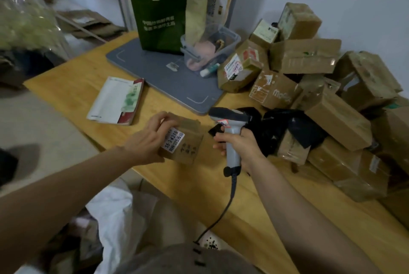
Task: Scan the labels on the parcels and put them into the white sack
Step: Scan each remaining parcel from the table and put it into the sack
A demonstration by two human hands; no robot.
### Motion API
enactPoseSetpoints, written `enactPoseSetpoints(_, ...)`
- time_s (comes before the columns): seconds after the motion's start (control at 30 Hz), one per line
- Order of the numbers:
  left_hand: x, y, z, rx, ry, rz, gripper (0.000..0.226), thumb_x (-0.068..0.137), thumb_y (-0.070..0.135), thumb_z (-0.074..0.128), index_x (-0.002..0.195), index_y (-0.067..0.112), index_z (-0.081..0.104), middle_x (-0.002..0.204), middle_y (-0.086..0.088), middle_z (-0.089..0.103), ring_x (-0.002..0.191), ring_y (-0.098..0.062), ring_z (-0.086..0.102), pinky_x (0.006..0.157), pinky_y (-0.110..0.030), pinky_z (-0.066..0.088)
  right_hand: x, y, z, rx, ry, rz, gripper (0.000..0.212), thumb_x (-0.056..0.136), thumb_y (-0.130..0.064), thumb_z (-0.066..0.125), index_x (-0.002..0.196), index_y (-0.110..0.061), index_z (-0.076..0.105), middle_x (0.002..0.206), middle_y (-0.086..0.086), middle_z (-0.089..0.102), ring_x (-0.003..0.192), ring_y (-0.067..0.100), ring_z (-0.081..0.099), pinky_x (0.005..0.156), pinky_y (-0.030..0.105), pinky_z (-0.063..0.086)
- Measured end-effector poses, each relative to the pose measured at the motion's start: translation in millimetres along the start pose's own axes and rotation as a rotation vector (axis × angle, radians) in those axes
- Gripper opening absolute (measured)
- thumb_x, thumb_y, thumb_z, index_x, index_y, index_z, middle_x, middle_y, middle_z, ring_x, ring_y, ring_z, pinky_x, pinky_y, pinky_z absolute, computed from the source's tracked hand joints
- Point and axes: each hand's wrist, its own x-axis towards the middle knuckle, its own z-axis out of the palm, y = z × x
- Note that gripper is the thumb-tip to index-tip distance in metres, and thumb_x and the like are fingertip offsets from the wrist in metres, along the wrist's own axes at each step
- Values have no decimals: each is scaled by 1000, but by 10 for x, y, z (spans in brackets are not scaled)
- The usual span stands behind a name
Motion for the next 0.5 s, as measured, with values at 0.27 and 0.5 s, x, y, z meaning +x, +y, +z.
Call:
enactPoseSetpoints(0.27, -500, -11, 199, -820, -17, -318, 114, 63, 68, 62, 149, 38, -7, 157, 1, -4, 144, -24, 9, 115, -44, 26, 4, 372, 252, -7, -39, 68, 26, 85, -1, 70, 109, -5, 60, 94, 12, 67, 72, 22, 70, 53, 28, 57)
enactPoseSetpoints(0.5, -259, 116, 182, -893, -88, -903, 75, 91, 43, 59, 150, 11, 25, 144, -13, 42, 126, -30, 48, 98, -38, 44, 126, 505, 435, -35, -75, 88, 23, 83, -7, 73, 92, -23, 60, 102, 6, 64, 97, 23, 64, 72, 36, 59)
